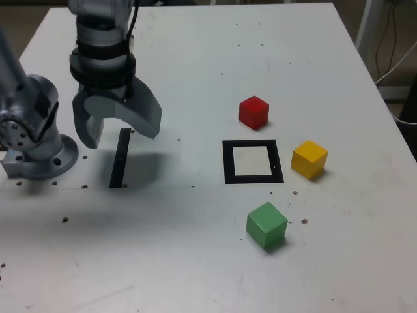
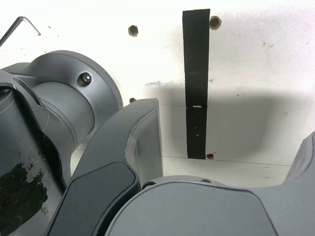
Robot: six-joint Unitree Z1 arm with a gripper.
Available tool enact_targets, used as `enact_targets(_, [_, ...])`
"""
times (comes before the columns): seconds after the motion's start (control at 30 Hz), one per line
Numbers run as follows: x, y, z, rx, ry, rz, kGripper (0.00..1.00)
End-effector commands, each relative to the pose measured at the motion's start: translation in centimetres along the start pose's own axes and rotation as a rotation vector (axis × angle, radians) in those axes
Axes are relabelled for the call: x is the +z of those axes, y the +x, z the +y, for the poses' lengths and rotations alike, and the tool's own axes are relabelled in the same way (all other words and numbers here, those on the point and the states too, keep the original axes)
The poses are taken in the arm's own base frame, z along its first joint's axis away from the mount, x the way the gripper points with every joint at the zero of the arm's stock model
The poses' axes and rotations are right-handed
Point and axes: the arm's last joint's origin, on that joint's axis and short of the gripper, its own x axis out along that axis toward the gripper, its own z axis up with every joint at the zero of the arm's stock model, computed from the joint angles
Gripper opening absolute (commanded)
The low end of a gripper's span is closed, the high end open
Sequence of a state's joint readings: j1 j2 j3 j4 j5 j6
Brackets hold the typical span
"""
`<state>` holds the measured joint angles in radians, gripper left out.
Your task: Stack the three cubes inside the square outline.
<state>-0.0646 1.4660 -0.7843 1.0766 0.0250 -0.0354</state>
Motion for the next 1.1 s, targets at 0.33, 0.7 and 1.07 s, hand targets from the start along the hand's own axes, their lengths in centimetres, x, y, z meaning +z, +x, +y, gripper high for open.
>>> enact_targets(0.33, [0.2,0.0,0.0,0.002,-0.002,0.006,1.0])
enact_targets(0.7, [0.9,-0.2,0.0,0.006,-0.001,0.023,1.0])
enact_targets(1.07, [4.4,-2.8,0.4,0.026,-0.012,0.03,1.0])
